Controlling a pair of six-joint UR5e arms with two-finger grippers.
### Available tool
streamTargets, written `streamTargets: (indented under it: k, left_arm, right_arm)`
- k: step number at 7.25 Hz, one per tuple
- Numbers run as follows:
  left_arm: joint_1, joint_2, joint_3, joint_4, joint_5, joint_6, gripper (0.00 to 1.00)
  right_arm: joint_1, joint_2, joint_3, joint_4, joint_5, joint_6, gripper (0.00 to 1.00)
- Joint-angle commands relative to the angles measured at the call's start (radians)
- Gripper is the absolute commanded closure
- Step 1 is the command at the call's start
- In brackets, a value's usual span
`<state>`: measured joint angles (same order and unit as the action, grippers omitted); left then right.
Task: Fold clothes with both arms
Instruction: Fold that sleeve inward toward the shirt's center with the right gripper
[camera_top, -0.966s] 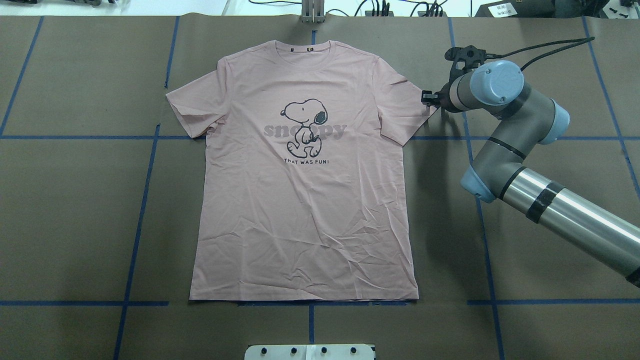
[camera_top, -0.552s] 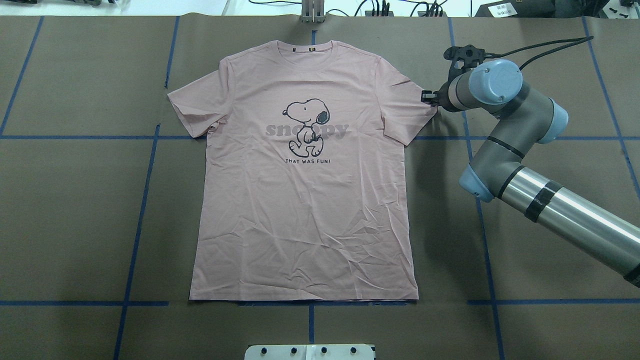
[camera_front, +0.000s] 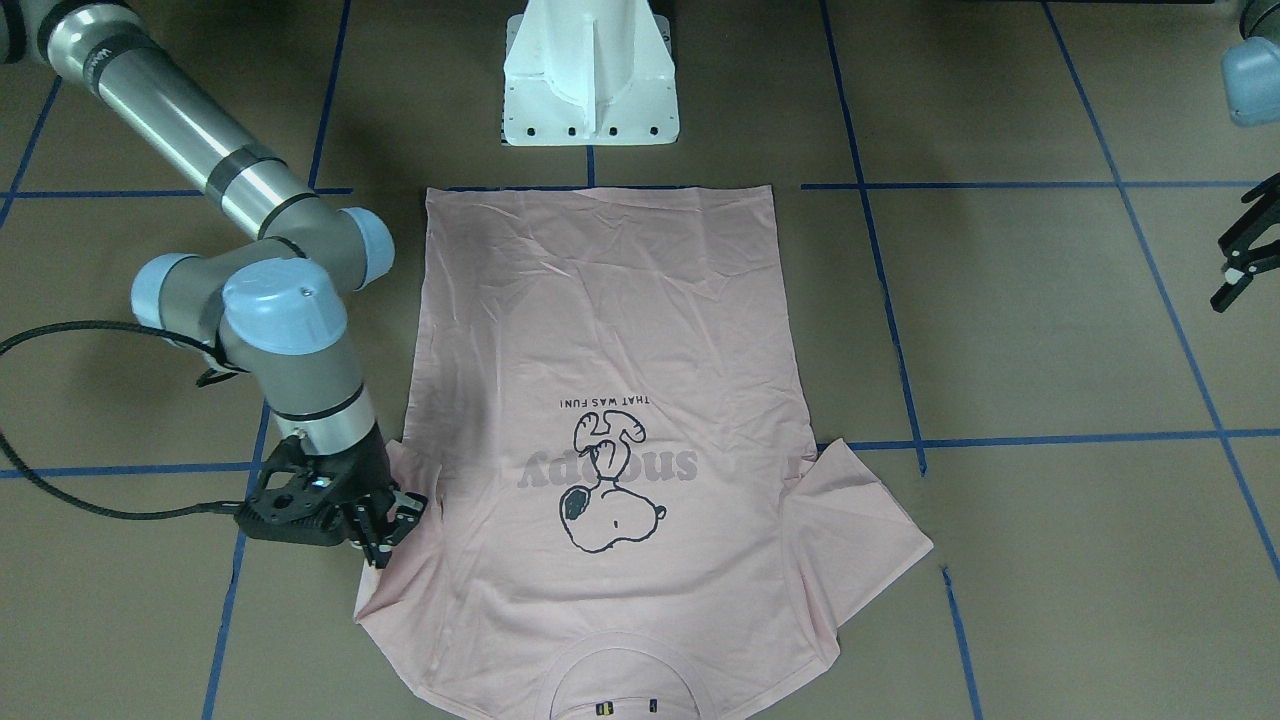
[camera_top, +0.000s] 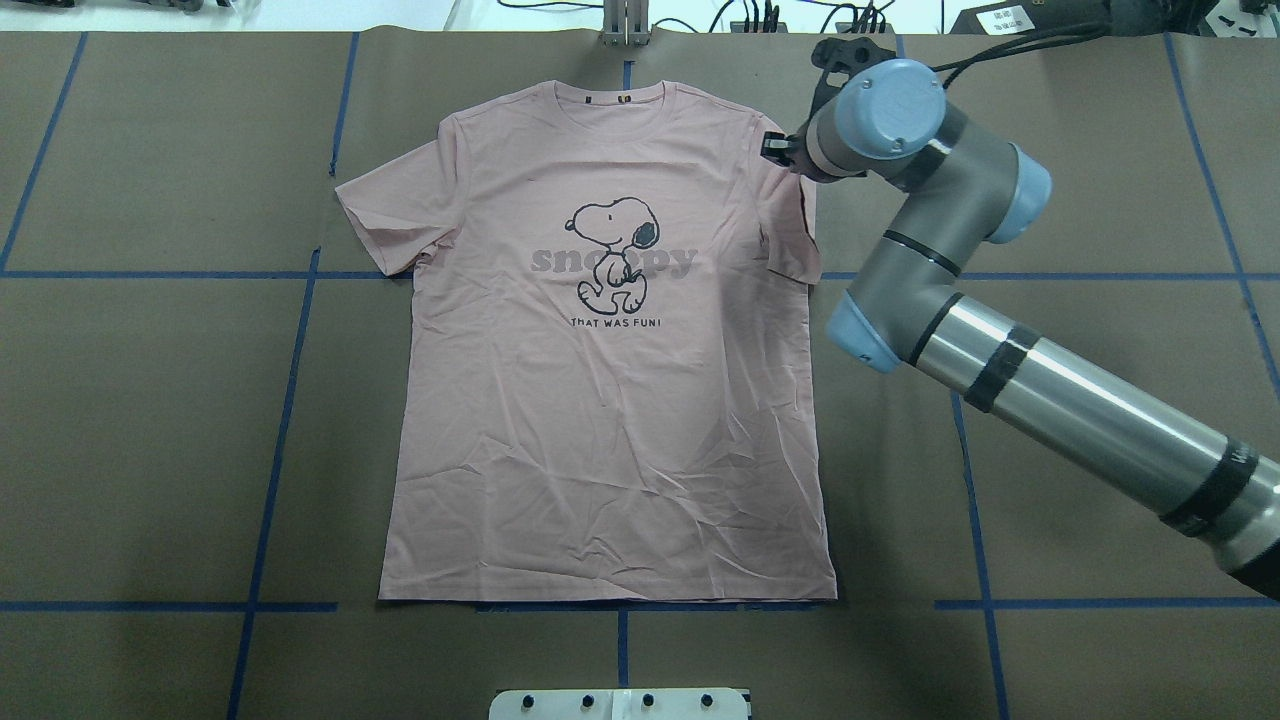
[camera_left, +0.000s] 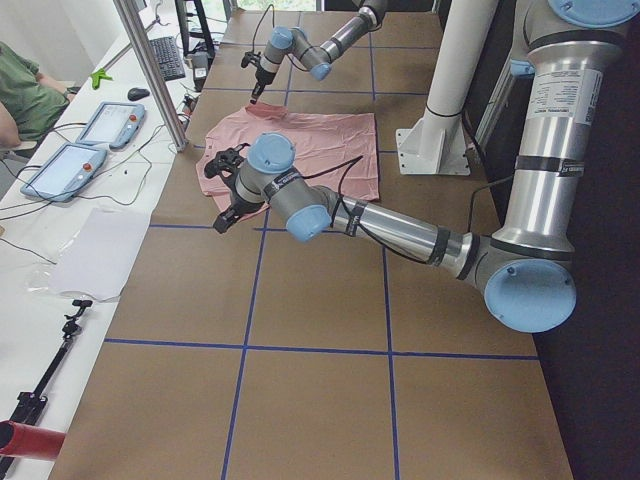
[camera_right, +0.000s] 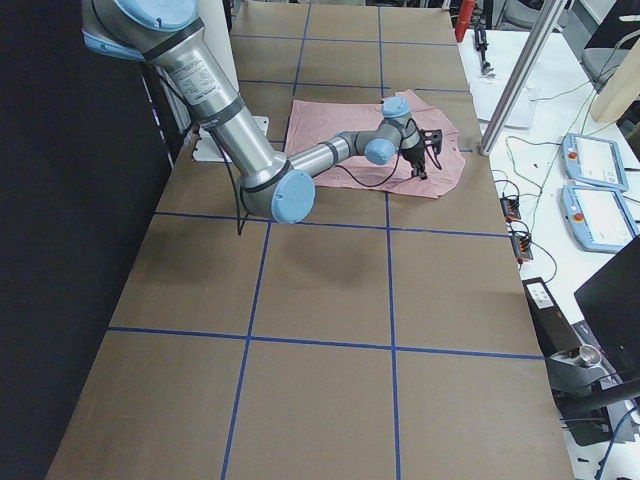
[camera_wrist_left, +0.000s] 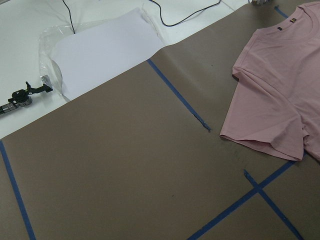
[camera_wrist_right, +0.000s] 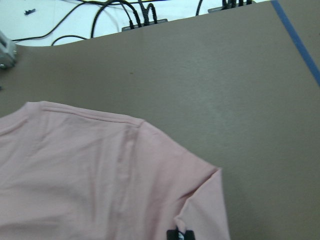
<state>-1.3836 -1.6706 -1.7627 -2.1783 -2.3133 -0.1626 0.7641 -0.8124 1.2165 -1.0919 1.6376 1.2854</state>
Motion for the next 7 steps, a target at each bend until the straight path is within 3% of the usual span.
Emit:
streamTargets:
  k: [1,3,4,5,7]
  left_arm:
    - [0.000,0.000,0.000,0.000,0.000,0.000,0.00]
    - [0.000,0.000,0.000,0.000,0.000,-0.002,0.00]
    - [0.000,0.002,0.002,0.000,0.000,-0.003,0.00]
    - [0.000,0.000,0.002,0.000,0.000,-0.005,0.00]
    - [0.044,-0.011,0.017,0.002,0.002,-0.056,0.00]
  right_arm:
    - [-0.093,0.090,-0.003,-0.085,-0.109,0.092,1.00]
    - [-0.124,0.091,-0.017,-0.080,-0.151,0.049,0.01]
    - [-0.118,0.101,-0.017,-0.080,-0.144,-0.010,0.00]
    - [-0.073,0.105,-0.017,-0.091,-0.057,-0.103,0.00]
    - [0.088,0.078,0.011,-0.135,0.228,-0.307,0.00]
